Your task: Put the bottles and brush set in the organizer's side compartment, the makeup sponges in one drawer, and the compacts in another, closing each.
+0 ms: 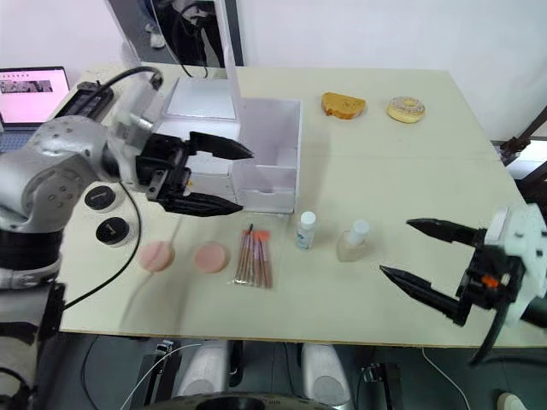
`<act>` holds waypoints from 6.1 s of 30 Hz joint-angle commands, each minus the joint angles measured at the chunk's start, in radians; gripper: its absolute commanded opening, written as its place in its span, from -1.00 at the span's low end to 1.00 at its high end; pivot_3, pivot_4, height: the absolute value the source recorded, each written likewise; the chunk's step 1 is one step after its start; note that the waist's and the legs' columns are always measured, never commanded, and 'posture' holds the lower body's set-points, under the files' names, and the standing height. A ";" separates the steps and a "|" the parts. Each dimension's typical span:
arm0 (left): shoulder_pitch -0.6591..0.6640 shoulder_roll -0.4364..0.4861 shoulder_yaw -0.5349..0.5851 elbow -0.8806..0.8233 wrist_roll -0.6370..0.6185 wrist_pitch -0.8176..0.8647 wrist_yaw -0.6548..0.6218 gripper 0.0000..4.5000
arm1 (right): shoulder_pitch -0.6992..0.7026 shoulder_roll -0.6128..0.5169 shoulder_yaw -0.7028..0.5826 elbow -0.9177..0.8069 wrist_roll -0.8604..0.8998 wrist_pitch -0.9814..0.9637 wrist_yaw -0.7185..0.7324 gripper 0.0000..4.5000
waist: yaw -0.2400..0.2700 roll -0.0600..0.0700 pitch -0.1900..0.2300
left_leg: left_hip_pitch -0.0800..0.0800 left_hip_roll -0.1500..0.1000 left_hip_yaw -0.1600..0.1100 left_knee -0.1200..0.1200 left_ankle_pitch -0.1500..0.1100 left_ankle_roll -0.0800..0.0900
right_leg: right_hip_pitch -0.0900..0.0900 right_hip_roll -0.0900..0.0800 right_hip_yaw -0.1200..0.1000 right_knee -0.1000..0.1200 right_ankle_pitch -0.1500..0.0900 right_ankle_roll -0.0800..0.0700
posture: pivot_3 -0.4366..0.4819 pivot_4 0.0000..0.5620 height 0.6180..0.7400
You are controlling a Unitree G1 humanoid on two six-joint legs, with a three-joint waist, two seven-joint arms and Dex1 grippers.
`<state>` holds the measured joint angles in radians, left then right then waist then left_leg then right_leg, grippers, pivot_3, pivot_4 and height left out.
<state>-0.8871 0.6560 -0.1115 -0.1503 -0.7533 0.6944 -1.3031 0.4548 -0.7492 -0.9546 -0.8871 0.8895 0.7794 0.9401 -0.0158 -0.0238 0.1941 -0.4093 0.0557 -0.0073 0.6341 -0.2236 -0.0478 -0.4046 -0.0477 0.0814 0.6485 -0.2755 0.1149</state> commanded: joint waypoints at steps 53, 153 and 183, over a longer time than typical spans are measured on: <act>0.263 -0.013 0.135 -0.243 -0.056 0.030 0.261 1.00 | -0.232 0.029 0.615 0.250 -0.300 -0.270 -0.228 -0.66 | -0.002 0.000 0.000 | 0.000 0.000 0.000 0.000 0.000 0.000 | 0.000 0.000 0.001 -0.002 0.000 -0.001 | -0.05 -0.47 1.00; 0.657 0.168 0.425 -0.273 0.053 -0.207 0.325 1.00 | -1.301 0.337 0.963 0.536 -0.336 0.464 -0.576 0.99 | -0.027 0.000 0.001 | -0.018 0.005 0.002 0.000 0.001 -0.001 | -0.021 0.003 0.000 0.004 0.004 0.001 | -0.05 -0.47 1.00; 1.073 0.246 0.921 0.468 0.166 -0.574 0.113 1.00 | -0.622 -0.095 0.468 1.042 -0.356 -0.440 0.137 0.99 | -0.030 -0.002 -0.001 | -0.011 0.007 0.006 -0.001 0.002 -0.003 | -0.017 0.002 0.000 0.001 0.006 -0.010 | -0.05 -0.47 1.00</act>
<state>0.1833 0.8831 0.7721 0.3239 -0.5789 0.1381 -1.1874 -0.1649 -0.8338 -0.4561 0.1625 0.5307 0.3655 1.0689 -0.0454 -0.0255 0.1931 -0.4198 0.0631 -0.0009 0.6333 -0.2217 -0.0506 -0.4212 -0.0452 0.0811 0.6493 -0.2697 0.1048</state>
